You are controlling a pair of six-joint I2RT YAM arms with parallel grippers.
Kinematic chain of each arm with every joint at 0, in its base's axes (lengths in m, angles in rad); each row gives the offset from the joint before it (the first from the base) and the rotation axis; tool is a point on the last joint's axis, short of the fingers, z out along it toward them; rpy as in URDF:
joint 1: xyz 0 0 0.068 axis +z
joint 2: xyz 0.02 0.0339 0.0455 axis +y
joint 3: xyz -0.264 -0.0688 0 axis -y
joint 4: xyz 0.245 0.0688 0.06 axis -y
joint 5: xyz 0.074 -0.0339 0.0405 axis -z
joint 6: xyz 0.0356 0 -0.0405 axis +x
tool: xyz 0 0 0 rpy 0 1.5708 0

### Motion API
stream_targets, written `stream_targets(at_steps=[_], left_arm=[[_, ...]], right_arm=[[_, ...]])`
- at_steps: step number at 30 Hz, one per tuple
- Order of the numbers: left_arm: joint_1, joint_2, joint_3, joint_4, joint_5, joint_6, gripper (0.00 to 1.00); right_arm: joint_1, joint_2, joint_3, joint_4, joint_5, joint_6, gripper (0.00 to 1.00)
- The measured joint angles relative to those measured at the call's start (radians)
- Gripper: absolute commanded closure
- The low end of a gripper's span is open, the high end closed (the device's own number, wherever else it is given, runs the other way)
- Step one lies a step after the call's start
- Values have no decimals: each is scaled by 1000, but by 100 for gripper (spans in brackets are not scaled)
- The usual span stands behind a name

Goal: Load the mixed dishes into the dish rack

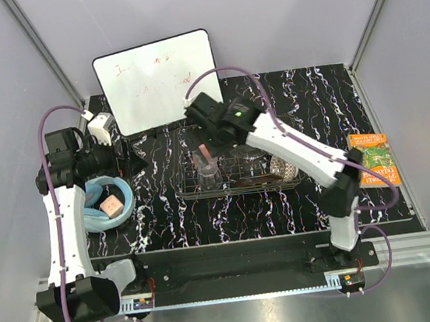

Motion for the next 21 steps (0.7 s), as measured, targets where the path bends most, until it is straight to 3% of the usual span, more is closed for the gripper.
stream_targets(at_steps=[10, 15, 21], left_arm=[[-78, -24, -9, 5, -32, -12, 1], [-180, -55, -29, 8, -109, -18, 1], [-189, -84, -30, 9, -166, -30, 1]], right_arm=[[2, -445, -388, 31, 94, 99, 0], [2, -499, -500, 83, 76, 146, 0], [2, -510, -502, 129, 60, 160, 0]])
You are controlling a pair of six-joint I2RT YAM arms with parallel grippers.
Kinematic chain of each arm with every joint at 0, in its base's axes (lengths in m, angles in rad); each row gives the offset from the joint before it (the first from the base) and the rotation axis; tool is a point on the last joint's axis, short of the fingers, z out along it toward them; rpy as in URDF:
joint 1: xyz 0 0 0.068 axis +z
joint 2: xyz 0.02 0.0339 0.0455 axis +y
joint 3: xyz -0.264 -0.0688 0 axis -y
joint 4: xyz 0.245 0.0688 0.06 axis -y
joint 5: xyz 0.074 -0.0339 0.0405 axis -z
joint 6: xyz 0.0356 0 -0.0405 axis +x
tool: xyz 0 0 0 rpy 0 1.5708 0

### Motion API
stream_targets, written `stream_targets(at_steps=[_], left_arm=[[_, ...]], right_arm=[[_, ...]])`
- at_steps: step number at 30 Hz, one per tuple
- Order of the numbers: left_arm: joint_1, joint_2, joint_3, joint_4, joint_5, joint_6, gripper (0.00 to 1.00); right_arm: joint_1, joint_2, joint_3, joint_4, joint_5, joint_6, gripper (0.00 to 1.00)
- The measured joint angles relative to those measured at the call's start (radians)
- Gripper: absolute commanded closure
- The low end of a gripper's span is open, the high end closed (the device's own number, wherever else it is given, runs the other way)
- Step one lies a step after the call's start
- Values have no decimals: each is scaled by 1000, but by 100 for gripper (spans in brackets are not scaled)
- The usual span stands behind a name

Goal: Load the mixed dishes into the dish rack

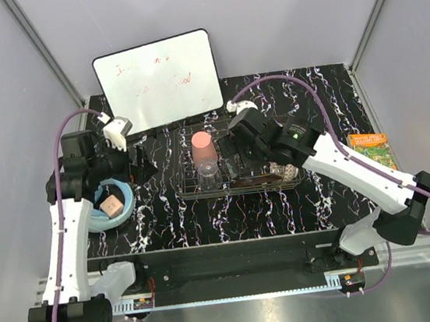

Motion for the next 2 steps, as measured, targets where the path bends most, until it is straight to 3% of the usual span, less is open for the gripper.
stream_targets(at_steps=[2], left_arm=[[-1, -9, 0, 0, -11, -1, 1]], right_arm=[[0, -5, 0, 7, 0, 1, 0]])
